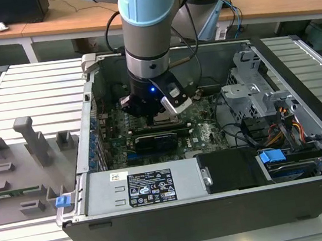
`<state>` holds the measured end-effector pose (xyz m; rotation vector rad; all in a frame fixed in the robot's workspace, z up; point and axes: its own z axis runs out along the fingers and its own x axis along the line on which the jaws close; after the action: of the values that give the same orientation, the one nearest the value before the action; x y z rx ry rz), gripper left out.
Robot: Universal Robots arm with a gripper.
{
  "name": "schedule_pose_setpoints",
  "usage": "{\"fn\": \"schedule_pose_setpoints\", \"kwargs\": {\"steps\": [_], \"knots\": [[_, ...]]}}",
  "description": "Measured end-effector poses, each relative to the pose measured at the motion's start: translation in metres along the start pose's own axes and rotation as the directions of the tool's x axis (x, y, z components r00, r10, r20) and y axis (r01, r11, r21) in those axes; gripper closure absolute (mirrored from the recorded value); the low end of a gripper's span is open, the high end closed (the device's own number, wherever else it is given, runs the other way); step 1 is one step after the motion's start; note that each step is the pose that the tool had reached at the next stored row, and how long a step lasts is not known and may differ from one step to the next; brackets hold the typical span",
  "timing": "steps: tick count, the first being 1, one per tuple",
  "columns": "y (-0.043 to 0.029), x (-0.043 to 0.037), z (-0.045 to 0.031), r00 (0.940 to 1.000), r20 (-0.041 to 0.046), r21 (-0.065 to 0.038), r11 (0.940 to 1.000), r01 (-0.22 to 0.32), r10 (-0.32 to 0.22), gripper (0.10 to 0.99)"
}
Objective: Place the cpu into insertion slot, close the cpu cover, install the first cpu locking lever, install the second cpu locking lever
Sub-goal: 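Install the second cpu locking lever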
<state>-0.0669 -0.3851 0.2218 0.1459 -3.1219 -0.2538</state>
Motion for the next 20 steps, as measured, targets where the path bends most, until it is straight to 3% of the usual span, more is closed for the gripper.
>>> {"fn": "schedule_pose_setpoints", "kwargs": {"steps": [6,13,20], "knots": [[-0.0013,0.0039,0.0101,1.0,0.001,-0.01,0.9999,0.0,0.0,0.98],[-0.0029,0.0066,0.0118,1.0,0.0043,-0.042,0.9991,-0.002,0.002,0.98],[-0.0068,0.0069,0.0156,1.0,0.0048,-0.05,0.9988,-0.002,0.002,0.98]]}}
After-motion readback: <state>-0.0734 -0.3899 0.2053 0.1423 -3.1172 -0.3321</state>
